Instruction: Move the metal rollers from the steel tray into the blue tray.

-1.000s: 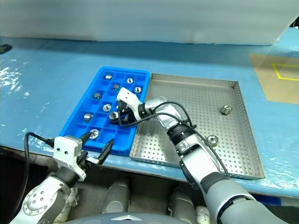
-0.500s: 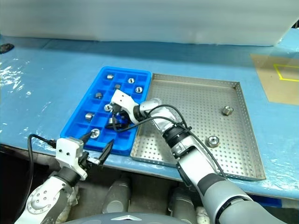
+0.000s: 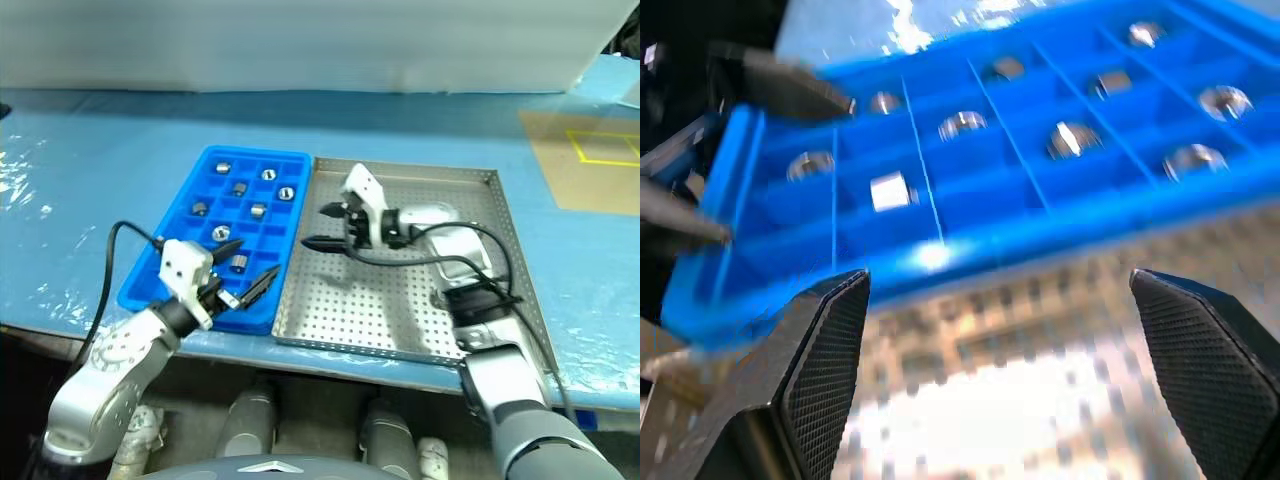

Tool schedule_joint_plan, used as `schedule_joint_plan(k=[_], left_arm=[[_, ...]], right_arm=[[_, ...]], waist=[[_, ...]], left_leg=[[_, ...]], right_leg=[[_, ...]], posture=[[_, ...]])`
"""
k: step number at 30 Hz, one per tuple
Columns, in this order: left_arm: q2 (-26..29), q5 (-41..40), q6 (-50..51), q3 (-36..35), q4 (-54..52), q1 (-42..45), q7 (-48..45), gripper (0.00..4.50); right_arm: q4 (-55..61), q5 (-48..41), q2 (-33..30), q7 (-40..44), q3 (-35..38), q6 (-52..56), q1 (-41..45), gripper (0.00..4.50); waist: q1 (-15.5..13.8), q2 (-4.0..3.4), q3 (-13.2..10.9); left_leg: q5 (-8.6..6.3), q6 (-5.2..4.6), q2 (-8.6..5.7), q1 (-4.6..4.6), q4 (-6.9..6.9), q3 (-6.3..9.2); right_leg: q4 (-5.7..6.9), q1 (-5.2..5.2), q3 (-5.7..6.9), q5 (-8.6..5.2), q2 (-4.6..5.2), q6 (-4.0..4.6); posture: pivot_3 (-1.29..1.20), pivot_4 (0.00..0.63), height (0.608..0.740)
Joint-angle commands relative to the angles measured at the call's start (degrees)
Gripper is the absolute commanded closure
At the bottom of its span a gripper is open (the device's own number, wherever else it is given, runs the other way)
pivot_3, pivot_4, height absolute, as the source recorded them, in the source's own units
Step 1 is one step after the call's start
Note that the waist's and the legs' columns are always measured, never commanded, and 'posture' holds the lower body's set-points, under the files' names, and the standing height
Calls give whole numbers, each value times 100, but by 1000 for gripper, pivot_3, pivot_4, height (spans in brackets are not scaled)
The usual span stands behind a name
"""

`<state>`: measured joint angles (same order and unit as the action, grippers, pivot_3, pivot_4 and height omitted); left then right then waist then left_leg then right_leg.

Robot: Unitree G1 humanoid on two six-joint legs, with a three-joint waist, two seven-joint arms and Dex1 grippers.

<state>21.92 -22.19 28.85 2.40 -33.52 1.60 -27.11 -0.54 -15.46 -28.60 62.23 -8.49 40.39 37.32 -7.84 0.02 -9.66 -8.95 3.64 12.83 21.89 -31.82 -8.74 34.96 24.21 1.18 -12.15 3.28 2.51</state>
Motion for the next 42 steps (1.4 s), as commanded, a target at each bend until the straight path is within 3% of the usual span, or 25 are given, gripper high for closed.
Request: schedule_joint_plan(k=[1,11,23,29,32,38,42], left_arm=[[142,-149,19,180,369,464,-479,0],[196,-48,-191,616,1245,1378,-1308,0],[145,-44,-204,699,1378,1540,-1506,0],[112,-20,-211,693,1359,1477,-1479,0],[109,7,-234,679,1353,1434,-1457,0],[132,69,-318,622,1400,1361,-1432,0],[142,73,-340,587,1365,1308,-1411,0]], right_arm=[[777,-131,-583,-180,313,512,-301,201],[1141,-219,-1685,-844,749,1709,-1036,201],[1495,-537,-2115,-1111,807,2428,-1598,201],[1381,-557,-1877,-1349,682,2270,-1601,201],[1347,-364,-1963,-1350,387,1973,-1729,793],[1249,-287,-1993,-1342,198,1719,-1698,2843],[1115,-179,-1990,-1352,133,1440,-1571,2885]], waist=[[105,-1,1],[489,-2,3],[563,-3,3],[564,-3,4],[560,-4,4],[555,-4,4],[552,-4,4]], left_leg=[[0,0,-1,-2,-2,-1],[-5,-11,0,-12,-32,-10],[-17,-31,0,-25,-42,-15],[-20,-37,0,-34,-43,-19],[-20,-36,0,-35,-42,-19],[-20,-37,0,-33,-42,-20],[-21,-38,0,-34,-43,-20]], right_leg=[[1,-1,-3,0,0,0],[15,-9,-15,1,-1,5],[15,-25,-19,1,1,6],[15,-32,-22,1,1,6],[15,-32,-22,1,1,6],[12,-33,-22,1,3,6],[12,-34,-22,1,3,6]], posture=[[-37,150,740],[-181,150,740],[-211,150,740],[-203,150,740],[-190,150,740],[-178,150,740],[-157,150,740]])
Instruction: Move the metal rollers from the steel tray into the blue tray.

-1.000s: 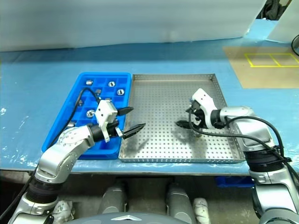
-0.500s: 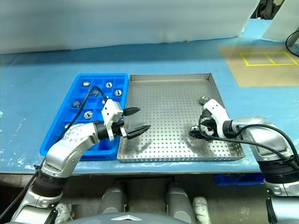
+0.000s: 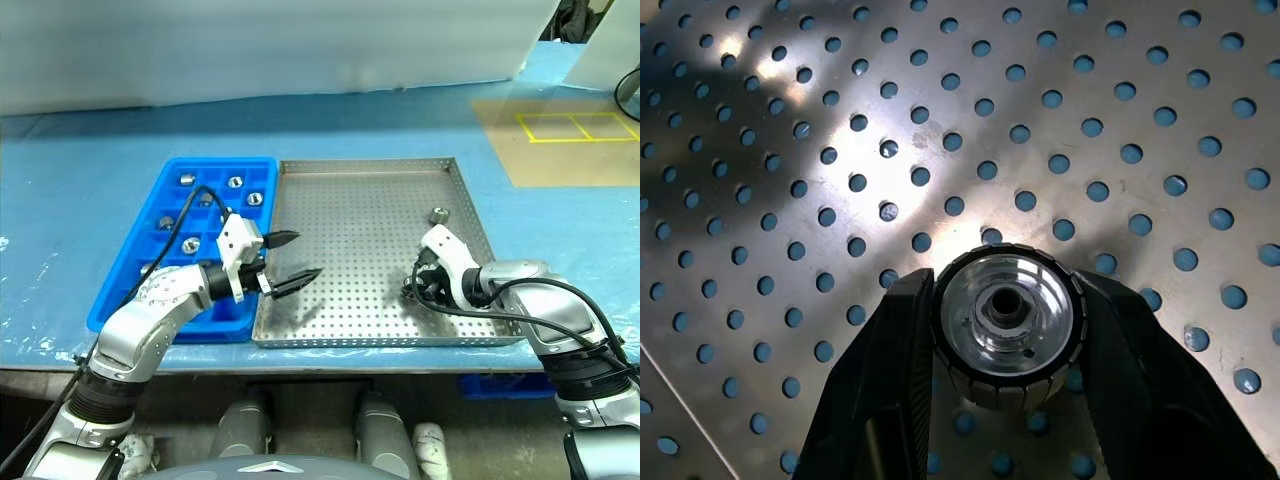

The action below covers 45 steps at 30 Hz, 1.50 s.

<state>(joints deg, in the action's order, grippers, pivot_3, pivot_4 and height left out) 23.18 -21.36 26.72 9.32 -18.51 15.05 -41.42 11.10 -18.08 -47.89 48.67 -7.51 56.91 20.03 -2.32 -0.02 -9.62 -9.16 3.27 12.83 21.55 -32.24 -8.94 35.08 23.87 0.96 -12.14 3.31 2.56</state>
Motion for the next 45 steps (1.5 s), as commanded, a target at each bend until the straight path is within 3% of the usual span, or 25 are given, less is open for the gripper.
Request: schedule_joint_plan(k=[1,7,15,24,31,38,45], left_arm=[[25,-11,-125,-126,-161,-65,38,0],[86,-78,5,-323,-624,-425,309,0],[-2,-69,297,-751,-1603,-1463,1113,0],[-66,50,336,-1014,-2340,-2445,1806,0],[-103,116,384,-1033,-2705,-2794,2168,0],[-55,129,318,-1101,-2732,-2951,2215,0],[16,117,320,-1036,-2583,-2727,2100,0]], right_arm=[[-79,20,26,16,90,-252,277,2885],[-308,-247,683,102,110,-445,1157,2885],[-1100,-33,1945,163,-597,-1000,2322,2885],[-2827,484,3428,-116,-845,-2201,3328,2885],[-4107,943,3961,49,-1051,-3006,3575,2885],[-4442,1117,4112,281,-1087,-3197,3518,2885],[-4281,1149,4046,287,-958,-3254,3338,501]], waist=[[-1,0,0],[27,-1,0],[-85,0,0],[-386,2,-2],[-622,2,-2],[-669,1,-3],[-673,1,-3]], left_leg=[[0,0,0,0,0,0],[0,0,3,-1,2,-2],[1,1,4,12,2,4],[0,2,5,39,3,17],[0,3,5,51,7,26],[-1,3,6,57,7,29],[-1,3,5,54,7,30]], right_leg=[[0,0,0,0,1,0],[10,7,0,0,-2,1],[7,12,14,-1,3,3],[7,31,28,-2,6,3],[-4,32,36,-2,8,3],[-1,38,38,-2,7,2],[1,37,38,-2,7,2]], posture=[[-149,150,740],[-65,150,740],[107,150,740],[262,150,740],[348,150,740],[357,150,740],[314,150,740]])
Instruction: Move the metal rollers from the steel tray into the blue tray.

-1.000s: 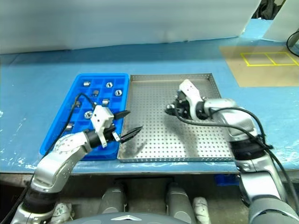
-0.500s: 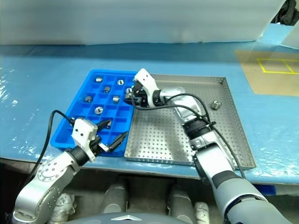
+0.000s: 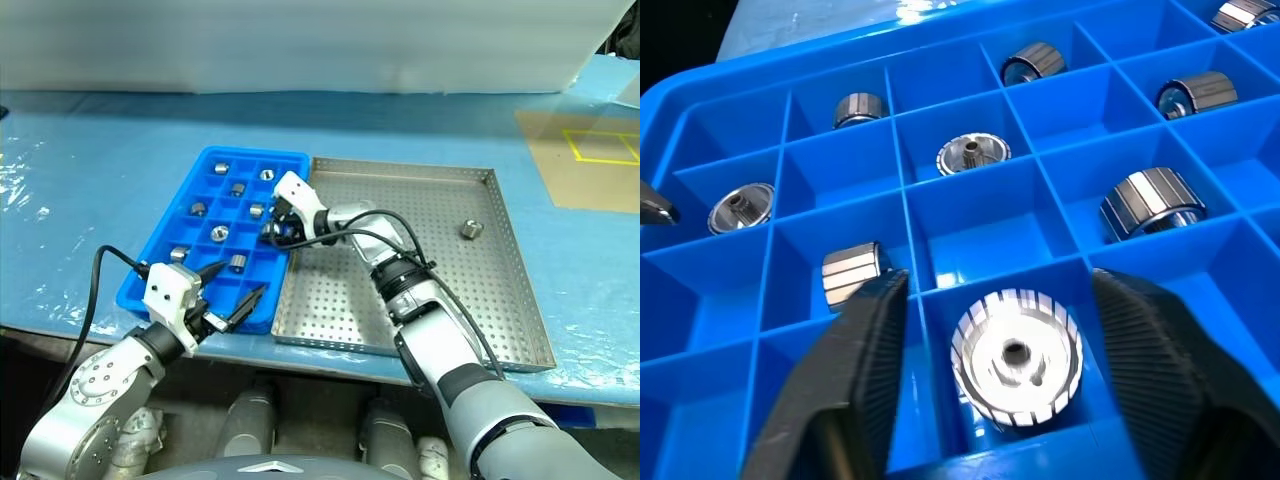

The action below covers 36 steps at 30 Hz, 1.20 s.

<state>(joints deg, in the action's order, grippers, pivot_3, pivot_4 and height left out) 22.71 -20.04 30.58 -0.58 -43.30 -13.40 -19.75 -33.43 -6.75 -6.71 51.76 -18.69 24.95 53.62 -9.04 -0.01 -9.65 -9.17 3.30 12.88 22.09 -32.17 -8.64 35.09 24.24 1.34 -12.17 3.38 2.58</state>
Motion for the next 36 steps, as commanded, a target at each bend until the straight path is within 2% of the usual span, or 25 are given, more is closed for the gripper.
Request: schedule_joint_plan(k=[1,3,8,17,27,36], left_arm=[[79,-24,-66,-32,-52,191,-100,0],[107,-35,-65,15,68,367,-177,0],[121,-95,-84,251,598,1071,-532,0],[10,-132,-152,617,1501,2220,-1118,0],[-114,120,-409,1104,2514,3198,-1701,0],[-191,159,-570,1134,2651,3193,-1806,0]], right_arm=[[207,14,-131,-46,221,-111,-33,148],[281,-11,-283,-130,389,-194,-59,148],[606,-122,-1155,-509,1167,11,-250,148],[303,83,-2441,-1262,1889,539,-461,148],[-870,69,-2519,-2240,2402,476,-339,148],[-1406,80,-2496,-2399,2373,323,-380,148]], waist=[[-2,0,0],[-12,0,0],[-17,0,0],[330,0,0],[604,-1,1],[670,-1,1]], left_leg=[[0,0,-1,0,-1,0],[0,1,-1,0,-2,0],[9,15,-5,0,-14,-3],[17,27,-3,-10,-17,-10],[17,23,-6,-16,-37,-22],[8,8,-4,-11,-50,-24]], right_leg=[[1,0,0,0,1,0],[3,-1,0,0,1,0],[13,-4,-4,2,4,-2],[31,1,-13,1,-4,0],[51,1,-28,2,-2,2],[52,2,-28,2,-2,3]], posture=[[293,150,740],[267,150,740],[149,150,740],[-29,150,740],[-133,150,740],[-132,150,740]])
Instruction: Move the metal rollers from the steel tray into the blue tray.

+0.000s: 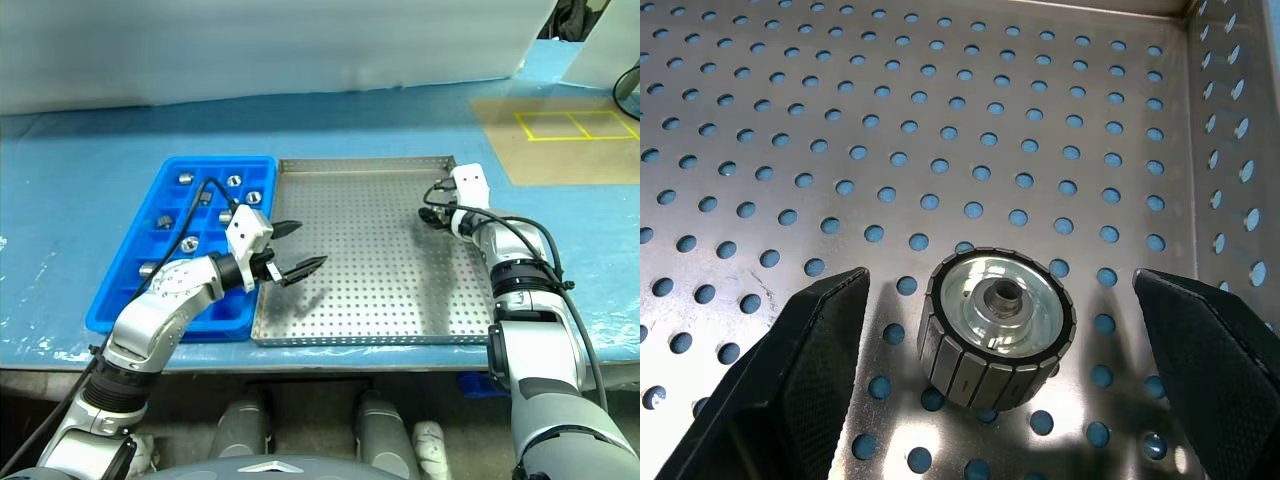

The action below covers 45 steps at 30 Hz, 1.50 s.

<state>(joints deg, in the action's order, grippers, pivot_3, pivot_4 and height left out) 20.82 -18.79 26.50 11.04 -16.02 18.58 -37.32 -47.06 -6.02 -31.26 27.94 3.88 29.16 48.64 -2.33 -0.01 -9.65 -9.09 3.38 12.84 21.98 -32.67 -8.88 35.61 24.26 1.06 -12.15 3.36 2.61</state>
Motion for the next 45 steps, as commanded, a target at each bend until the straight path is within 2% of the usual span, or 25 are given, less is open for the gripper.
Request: schedule_joint_plan(k=[1,5,10,11,18,27,32,39,43,45], left_arm=[[0,39,-171,-31,-78,-20,-48,0],[1,61,-198,-45,-100,-72,-24,0],[23,64,-169,-115,-226,-185,59,0],[24,51,-153,-156,-278,-221,99,0],[72,-182,160,-581,-1004,-707,474,0],[257,-415,611,-1208,-2347,-2118,976,0],[202,-423,545,-1486,-2940,-3059,1258,0],[-50,-506,180,-1709,-3464,-4527,1412,0],[-97,-502,-54,-1718,-3497,-5022,1358,0],[-93,-497,-164,-1706,-3446,-5116,1326,0]], right_arm=[[-94,-5,-26,-10,123,-123,127,148],[-221,-70,37,66,152,-220,153,967],[-234,-50,78,186,104,-357,222,2738],[-152,-26,90,271,47,-447,225,2888],[1368,-331,594,1237,-280,-365,69,2880],[2859,-666,1507,2372,-1138,-261,-136,2880],[3141,-759,1779,3105,-1692,-246,-167,2880],[3239,-733,1721,4299,-2517,-123,-263,2880],[3338,-687,1740,4605,-2803,-50,-320,2880],[3336,-629,1758,4644,-2906,-43,-334,2880]], waist=[[-1,0,0],[-4,0,0],[-9,0,0],[-6,0,0],[12,-1,-1],[-218,1,-2],[-382,2,-3],[-696,4,-3],[-903,3,-4],[-976,3,-4]], left_leg=[[-1,-1,0,0,-3,0],[-3,-5,0,2,-8,-3],[-4,-6,1,1,-8,-3],[-4,-6,1,1,-8,-3],[-7,-12,7,0,-3,-4],[-16,-26,8,8,18,-2],[-16,-24,8,9,45,4],[-20,-29,7,23,62,13],[-19,-27,7,15,79,17],[-19,-26,6,10,80,18]], right_leg=[[1,-1,0,0,1,0],[1,-2,0,0,3,0],[1,-2,0,0,2,0],[1,-2,0,0,2,0],[1,3,2,0,-1,1],[-22,3,17,-3,3,3],[-50,3,23,-4,3,2],[-87,0,30,-5,2,-2],[-87,0,30,-10,1,-9],[-87,0,26,-28,1,-41]], posture=[[-132,150,740],[-114,150,740],[-89,150,740],[-84,150,740],[-4,150,740],[194,150,740],[317,150,740],[449,150,740],[486,150,740],[495,150,740]])
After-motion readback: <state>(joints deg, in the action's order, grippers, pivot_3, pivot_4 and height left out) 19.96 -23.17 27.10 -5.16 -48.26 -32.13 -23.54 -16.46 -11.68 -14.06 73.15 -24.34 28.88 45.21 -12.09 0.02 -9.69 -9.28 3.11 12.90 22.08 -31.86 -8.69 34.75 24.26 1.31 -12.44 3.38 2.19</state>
